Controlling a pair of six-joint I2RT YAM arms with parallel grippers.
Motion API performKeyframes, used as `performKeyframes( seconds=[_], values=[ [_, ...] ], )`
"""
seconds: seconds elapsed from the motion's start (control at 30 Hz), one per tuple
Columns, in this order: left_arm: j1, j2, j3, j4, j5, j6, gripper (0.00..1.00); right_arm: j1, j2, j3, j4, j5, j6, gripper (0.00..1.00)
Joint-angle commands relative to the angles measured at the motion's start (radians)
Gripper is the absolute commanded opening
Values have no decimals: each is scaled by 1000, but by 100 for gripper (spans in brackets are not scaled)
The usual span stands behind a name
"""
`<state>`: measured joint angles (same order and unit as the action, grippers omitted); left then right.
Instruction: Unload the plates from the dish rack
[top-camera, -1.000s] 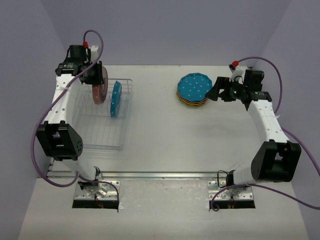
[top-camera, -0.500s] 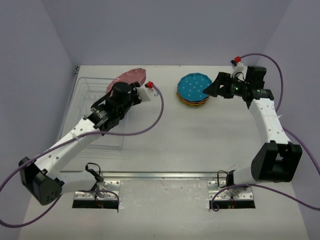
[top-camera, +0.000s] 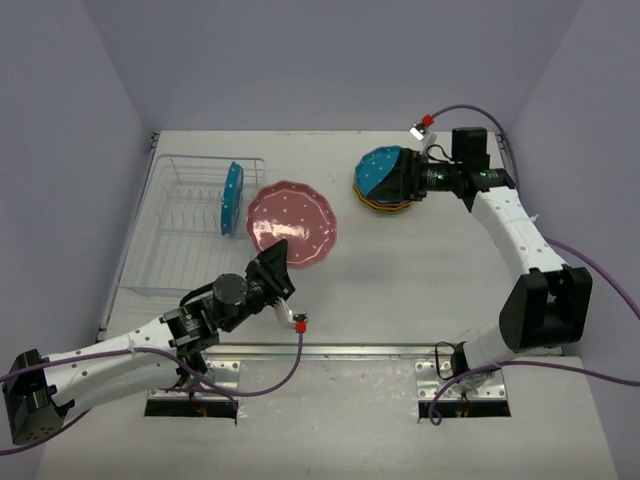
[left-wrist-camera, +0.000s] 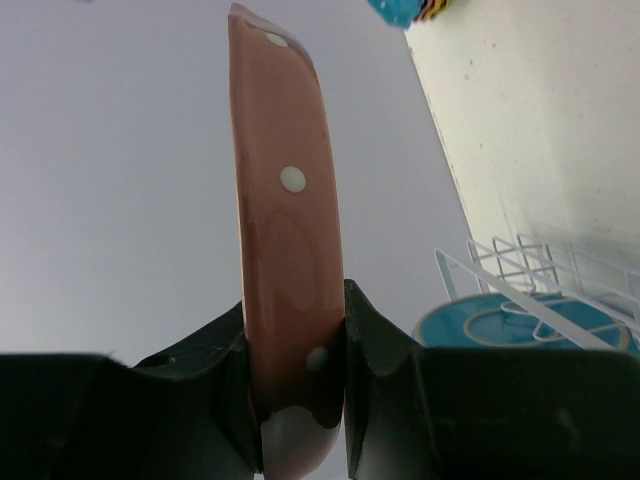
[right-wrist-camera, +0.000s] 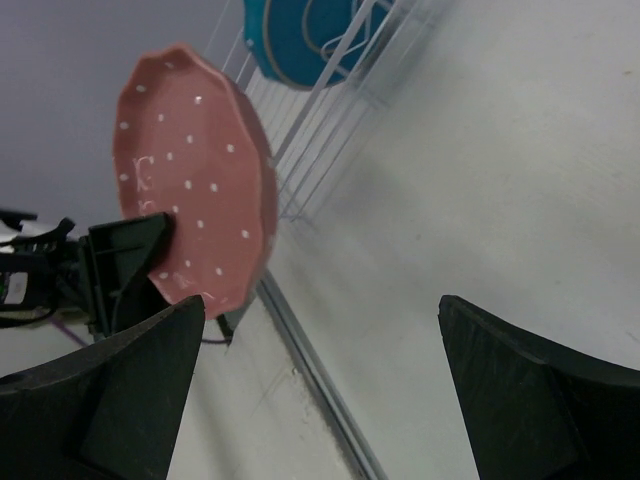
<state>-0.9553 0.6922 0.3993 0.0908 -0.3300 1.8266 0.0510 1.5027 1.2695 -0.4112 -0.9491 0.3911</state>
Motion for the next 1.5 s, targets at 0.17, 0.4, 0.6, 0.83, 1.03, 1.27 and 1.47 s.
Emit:
performKeyframes(
  seconds=[0.17,0.4,0.6,0.83,1.03,1.27,1.47],
  values=[
    [-108,-4,-13,347,48,182,0,187,70,65,12,-56,-45,98],
    [-162,53,-6,389,12,159,0,273,122,54,26,-46,-78,91],
    [-173,77,6,401,-17,126,0,295,113,11,79,-84,-66,58],
    [-174,101,18,403,-114,70,24,288,73,-27,117,-56,-40,0],
    [-174,75,61,305,-227,-32,78,195,86,-4,119,-61,26,0],
    [-170,66,184,120,-419,-262,93,-43,163,114,132,-26,108,0],
    [-108,61,266,-79,-498,-569,99,-179,288,279,129,129,121,0]
  ],
)
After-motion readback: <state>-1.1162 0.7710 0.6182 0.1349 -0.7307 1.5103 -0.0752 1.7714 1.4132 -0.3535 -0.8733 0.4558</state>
